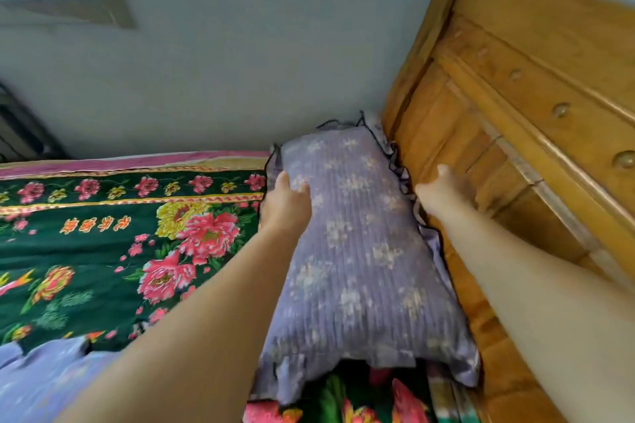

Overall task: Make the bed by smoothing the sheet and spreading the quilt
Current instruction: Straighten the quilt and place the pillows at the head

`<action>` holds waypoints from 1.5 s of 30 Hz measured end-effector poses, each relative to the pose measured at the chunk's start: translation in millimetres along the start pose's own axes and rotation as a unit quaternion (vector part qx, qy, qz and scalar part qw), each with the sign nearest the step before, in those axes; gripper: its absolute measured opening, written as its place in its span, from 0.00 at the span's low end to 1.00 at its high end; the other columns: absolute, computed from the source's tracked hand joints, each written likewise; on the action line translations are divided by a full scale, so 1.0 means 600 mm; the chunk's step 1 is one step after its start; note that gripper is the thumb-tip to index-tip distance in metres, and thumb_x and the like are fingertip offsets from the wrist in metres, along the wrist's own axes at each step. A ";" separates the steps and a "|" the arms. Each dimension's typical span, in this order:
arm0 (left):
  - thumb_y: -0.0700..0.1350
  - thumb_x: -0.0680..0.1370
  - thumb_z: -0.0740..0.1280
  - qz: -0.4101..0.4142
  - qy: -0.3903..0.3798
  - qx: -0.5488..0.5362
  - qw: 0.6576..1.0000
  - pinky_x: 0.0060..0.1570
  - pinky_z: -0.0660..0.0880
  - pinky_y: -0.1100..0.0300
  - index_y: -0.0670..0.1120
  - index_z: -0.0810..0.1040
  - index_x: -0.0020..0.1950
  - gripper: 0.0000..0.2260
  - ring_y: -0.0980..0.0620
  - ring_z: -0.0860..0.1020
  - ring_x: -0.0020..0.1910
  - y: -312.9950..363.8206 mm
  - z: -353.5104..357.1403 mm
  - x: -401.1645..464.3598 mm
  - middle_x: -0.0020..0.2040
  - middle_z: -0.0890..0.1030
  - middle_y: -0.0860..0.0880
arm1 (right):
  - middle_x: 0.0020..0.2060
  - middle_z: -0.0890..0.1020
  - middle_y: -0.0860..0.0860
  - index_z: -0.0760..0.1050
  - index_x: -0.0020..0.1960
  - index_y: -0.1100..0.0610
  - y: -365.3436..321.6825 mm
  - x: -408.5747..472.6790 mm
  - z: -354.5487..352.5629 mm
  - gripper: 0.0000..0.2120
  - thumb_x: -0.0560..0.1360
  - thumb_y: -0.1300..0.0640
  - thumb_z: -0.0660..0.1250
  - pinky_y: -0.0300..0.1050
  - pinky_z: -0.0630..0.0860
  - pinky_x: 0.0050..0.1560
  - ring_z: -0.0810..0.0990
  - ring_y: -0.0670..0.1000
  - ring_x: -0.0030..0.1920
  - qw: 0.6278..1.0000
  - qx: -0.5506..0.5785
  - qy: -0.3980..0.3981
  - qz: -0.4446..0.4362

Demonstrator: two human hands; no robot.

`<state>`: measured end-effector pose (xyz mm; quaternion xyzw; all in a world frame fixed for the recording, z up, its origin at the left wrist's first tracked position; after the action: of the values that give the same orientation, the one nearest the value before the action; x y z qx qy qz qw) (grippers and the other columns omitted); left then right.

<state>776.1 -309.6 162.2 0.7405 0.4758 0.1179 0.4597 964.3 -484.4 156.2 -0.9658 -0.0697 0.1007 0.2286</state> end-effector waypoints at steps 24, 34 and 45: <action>0.51 0.81 0.56 0.104 0.079 -0.052 0.990 0.66 0.65 0.54 0.48 0.62 0.75 0.22 0.44 0.67 0.69 -0.006 -0.201 -0.326 0.72 0.68 0.45 | 0.67 0.70 0.58 0.61 0.75 0.52 -0.042 -0.403 -0.054 0.28 0.77 0.52 0.62 0.47 0.73 0.46 0.74 0.58 0.54 0.970 0.147 -0.073 -0.181; 0.49 0.81 0.57 0.105 0.186 -0.100 0.972 0.68 0.66 0.53 0.47 0.62 0.75 0.22 0.44 0.69 0.67 -0.097 -0.347 -0.485 0.72 0.68 0.44 | 0.64 0.75 0.58 0.69 0.69 0.57 -0.092 -0.629 -0.063 0.22 0.76 0.56 0.64 0.47 0.72 0.53 0.75 0.59 0.60 0.934 0.184 -0.095 -0.291; 0.48 0.79 0.62 -0.057 0.297 -0.085 0.949 0.63 0.70 0.52 0.45 0.61 0.75 0.25 0.41 0.71 0.65 -0.387 -0.534 -0.589 0.69 0.70 0.42 | 0.57 0.78 0.54 0.66 0.71 0.56 -0.184 -0.855 0.128 0.23 0.76 0.57 0.63 0.47 0.74 0.45 0.77 0.52 0.42 0.879 0.137 -0.276 -0.365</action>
<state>257.7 -385.8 247.0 0.6017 0.6203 0.3464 0.3651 439.3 -446.6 222.9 -0.7641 -0.4632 0.2807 0.3504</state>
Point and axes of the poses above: each hand's wrist, its own x-axis towards the middle knuckle, its own z-axis out of the palm, y = z × x, the point moved 4 cm from there along x, towards the middle knuckle
